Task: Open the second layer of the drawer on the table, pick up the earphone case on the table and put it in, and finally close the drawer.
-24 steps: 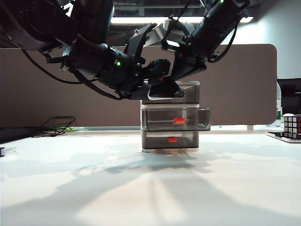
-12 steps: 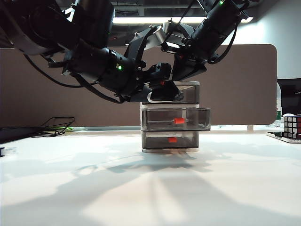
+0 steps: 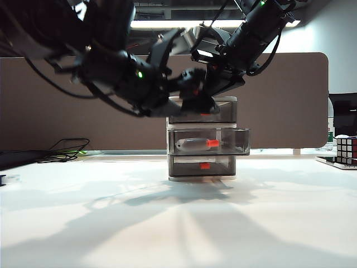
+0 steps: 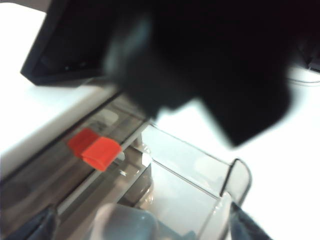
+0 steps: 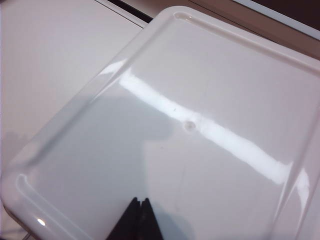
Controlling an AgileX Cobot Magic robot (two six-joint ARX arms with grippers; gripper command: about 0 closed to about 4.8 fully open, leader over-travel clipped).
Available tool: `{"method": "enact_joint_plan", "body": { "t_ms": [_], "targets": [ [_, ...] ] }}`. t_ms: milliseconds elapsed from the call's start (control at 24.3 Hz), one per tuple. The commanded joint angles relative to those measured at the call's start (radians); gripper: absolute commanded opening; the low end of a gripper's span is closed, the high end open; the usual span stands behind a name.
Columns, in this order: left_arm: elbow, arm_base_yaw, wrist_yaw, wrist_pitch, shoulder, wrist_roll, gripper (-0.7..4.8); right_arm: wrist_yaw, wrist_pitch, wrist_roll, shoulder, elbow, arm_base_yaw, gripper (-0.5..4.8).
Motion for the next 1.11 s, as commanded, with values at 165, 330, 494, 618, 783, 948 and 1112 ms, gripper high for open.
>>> {"method": "enact_joint_plan", "body": {
  "t_ms": [165,330,494,618,783,948,1112],
  "targets": [
    [0.0,-0.018,-0.011,-0.342,-0.238,0.052,3.12,-0.001,-0.013,0.003,-0.004,0.006,0.0,-0.02],
    [-0.022,-0.091,0.0,-0.422,-0.306,0.071,-0.05,-0.002,-0.013,0.003,-0.004,0.006,0.0,-0.02],
    [-0.163,-0.156,-0.068,-0.207,-0.301,0.045,-0.05,-0.001,-0.03,0.003,-0.004,0.006,0.0,-0.02],
    [-0.229,-0.144,-0.114,-0.038,-0.259,0.021,-0.05,-0.002,-0.033,0.003,-0.004,0.006,0.0,-0.02],
    [-0.22,-0.12,-0.09,0.012,-0.166,0.002,-0.05,-0.002,-0.027,0.003,-0.004,0.006,0.0,-0.02],
    [-0.211,-0.114,-0.082,0.076,-0.079,-0.015,-0.05,-0.001,-0.027,0.003,-0.004,0.006,0.0,-0.02],
    [-0.196,-0.097,-0.092,0.162,-0.015,-0.021,-0.05,-0.002,-0.027,0.003,-0.004,0.006,0.0,-0.02]
  ]
}}
